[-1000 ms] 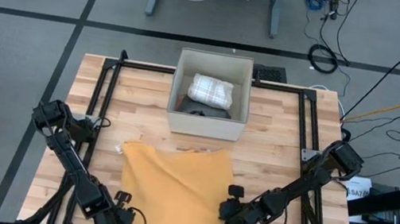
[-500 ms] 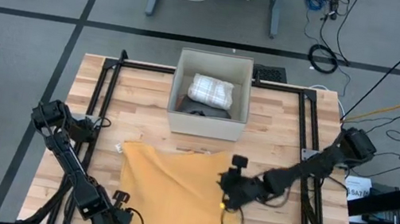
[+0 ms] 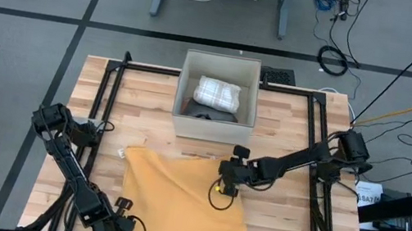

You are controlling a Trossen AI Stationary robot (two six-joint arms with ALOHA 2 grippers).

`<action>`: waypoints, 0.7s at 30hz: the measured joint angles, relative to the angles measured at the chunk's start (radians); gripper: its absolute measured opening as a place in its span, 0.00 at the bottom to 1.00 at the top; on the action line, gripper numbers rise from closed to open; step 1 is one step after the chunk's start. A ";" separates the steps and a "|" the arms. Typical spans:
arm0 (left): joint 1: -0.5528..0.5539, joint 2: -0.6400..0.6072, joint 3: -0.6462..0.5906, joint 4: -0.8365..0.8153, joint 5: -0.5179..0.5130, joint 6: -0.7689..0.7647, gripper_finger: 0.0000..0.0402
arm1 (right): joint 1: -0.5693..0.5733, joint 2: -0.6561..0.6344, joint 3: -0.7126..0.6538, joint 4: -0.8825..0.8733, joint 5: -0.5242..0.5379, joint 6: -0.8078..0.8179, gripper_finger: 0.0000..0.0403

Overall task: Fold towel
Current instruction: Fold the orange towel

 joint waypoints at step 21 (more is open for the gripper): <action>-0.059 -0.001 0.130 -0.163 -0.063 -0.029 0.00 | -0.007 -0.014 -0.002 -0.140 -0.009 0.026 0.28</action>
